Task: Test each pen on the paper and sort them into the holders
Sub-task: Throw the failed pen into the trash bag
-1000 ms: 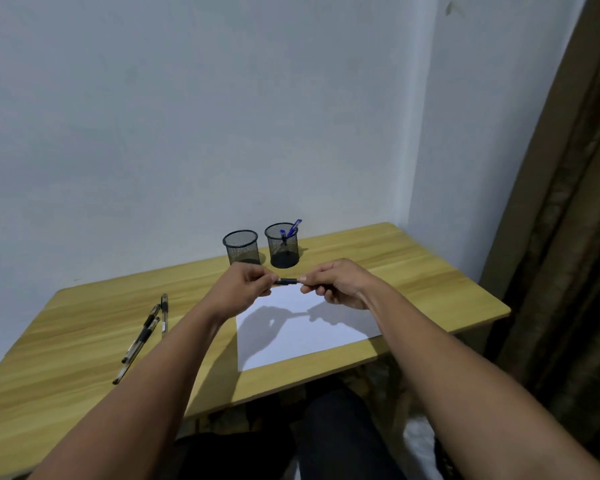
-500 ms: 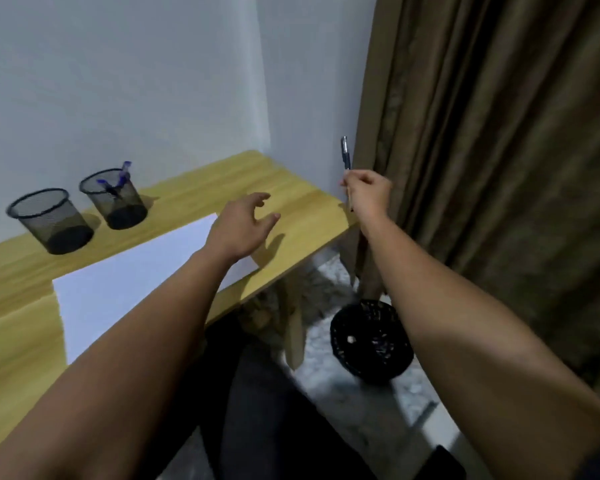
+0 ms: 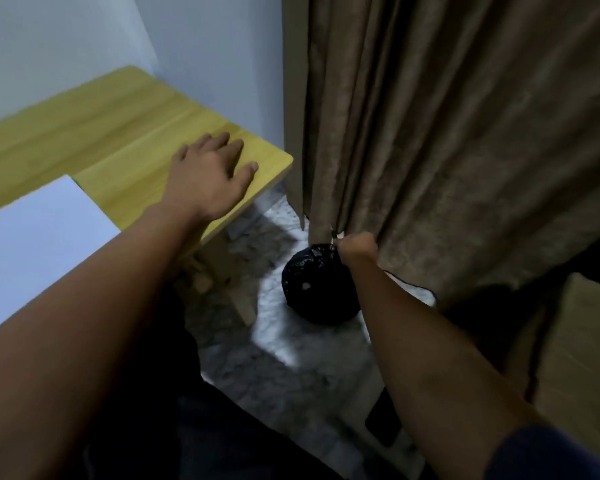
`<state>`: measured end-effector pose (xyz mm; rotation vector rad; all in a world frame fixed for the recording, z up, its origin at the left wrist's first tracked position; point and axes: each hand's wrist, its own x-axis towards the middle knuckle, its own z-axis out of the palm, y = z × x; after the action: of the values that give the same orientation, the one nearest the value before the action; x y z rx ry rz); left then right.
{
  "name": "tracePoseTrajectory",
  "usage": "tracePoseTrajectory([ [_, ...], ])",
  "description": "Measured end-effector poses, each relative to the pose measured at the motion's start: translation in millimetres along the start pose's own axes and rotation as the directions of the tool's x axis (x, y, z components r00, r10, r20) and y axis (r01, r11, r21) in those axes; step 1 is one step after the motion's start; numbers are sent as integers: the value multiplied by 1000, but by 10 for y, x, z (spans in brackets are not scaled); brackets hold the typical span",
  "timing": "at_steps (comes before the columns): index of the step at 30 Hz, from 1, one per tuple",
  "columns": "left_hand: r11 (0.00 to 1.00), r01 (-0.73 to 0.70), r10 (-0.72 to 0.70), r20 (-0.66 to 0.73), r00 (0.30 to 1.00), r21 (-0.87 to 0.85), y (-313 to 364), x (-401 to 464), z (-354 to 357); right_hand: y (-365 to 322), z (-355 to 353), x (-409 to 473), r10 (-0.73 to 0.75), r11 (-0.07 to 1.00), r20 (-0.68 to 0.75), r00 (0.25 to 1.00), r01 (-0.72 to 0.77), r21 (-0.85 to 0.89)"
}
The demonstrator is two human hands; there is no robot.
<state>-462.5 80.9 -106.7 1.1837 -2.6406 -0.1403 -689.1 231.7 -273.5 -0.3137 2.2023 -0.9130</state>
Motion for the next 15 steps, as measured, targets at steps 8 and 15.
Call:
tracePoseTrajectory([
  [8,1000,10,-10,5,1000,-6,-25,-14,18,-207,-101,1,-98,995,-169,981,92,-44],
  [15,999,42,-41,30,999,-31,26,-176,-68,-773,-459,-341,-275,961,-185,944,263,-87],
])
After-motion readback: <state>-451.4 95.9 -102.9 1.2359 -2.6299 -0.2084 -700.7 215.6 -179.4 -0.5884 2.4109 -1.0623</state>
